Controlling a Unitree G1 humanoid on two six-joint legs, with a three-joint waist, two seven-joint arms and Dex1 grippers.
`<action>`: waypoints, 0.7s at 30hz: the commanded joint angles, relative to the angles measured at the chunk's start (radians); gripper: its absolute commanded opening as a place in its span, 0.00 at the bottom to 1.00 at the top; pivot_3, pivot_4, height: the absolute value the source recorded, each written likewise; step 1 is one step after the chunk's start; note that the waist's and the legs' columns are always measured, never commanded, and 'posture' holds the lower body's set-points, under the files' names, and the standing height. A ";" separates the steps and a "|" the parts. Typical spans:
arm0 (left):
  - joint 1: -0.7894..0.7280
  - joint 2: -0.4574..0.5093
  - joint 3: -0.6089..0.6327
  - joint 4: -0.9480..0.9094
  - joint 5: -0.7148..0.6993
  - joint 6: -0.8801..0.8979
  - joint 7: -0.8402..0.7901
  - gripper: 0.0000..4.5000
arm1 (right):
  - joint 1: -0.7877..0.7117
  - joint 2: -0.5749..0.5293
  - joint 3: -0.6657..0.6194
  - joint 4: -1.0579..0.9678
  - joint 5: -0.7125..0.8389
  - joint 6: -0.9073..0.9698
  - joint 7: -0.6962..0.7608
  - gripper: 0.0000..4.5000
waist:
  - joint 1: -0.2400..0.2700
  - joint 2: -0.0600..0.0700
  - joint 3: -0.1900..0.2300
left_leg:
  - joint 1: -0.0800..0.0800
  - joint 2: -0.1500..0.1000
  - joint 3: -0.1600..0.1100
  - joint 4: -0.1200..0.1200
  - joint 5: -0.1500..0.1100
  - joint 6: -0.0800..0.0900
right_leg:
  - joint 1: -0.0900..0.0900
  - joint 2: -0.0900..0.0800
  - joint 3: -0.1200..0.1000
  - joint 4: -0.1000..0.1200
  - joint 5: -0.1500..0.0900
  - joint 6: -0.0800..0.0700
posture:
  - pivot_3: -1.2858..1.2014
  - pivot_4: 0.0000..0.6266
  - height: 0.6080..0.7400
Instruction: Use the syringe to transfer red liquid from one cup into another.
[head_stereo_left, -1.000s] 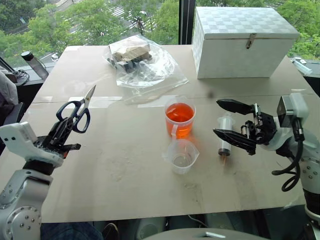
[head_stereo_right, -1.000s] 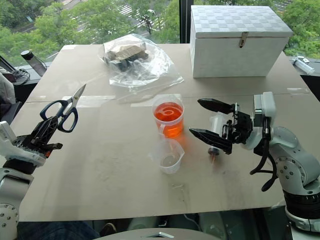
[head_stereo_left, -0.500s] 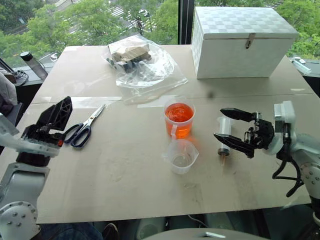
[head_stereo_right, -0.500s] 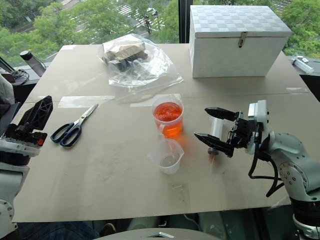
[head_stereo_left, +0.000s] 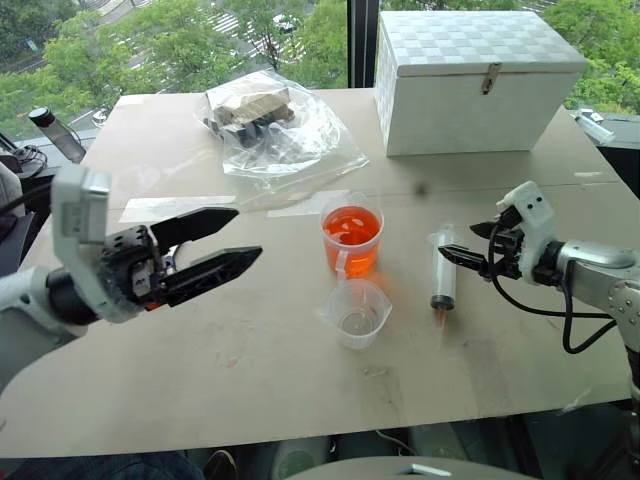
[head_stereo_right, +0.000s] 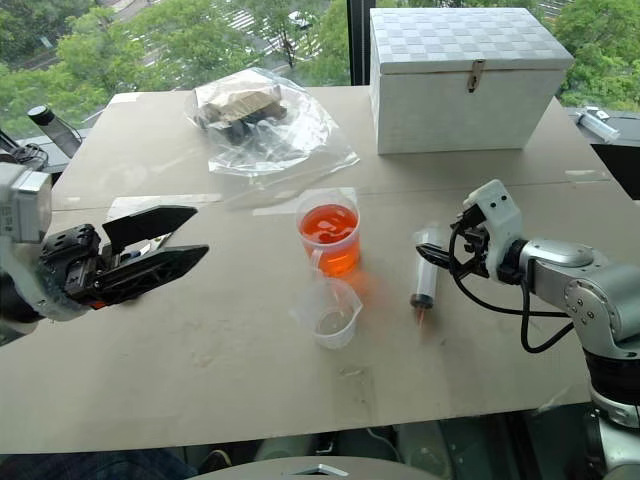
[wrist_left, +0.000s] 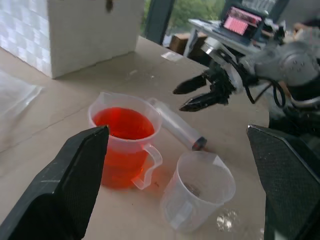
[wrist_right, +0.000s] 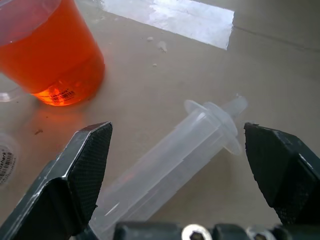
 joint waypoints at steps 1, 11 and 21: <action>-0.111 0.050 -0.072 0.066 0.099 -0.060 -0.162 0.99 | -0.067 0.071 -0.048 0.022 -0.002 0.183 -0.090 1.00 | 0.000 0.001 0.001 | 0.000 0.000 0.001 0.000 0.000 0.000 | 0.000 0.000 0.001 0.000 0.000 0.000 | 0.52 0.24 1.00; -0.323 0.078 -0.260 0.212 0.370 -0.189 -0.454 0.99 | -0.172 0.241 0.000 0.182 -0.091 0.201 -0.332 1.00 | -0.008 0.001 0.001 | -0.017 0.000 0.004 -0.003 0.003 -0.004 | -0.021 0.004 0.004 0.003 0.001 0.002 | 0.52 0.24 1.00; -0.335 0.037 -0.225 0.189 0.372 -0.161 -0.500 1.00 | -0.239 0.212 0.119 0.246 -0.167 0.200 -0.286 0.83 | -0.007 -0.001 0.001 | -0.016 0.000 0.003 0.003 0.003 -0.003 | -0.021 0.005 0.005 0.010 0.001 0.002 | 0.52 0.24 1.00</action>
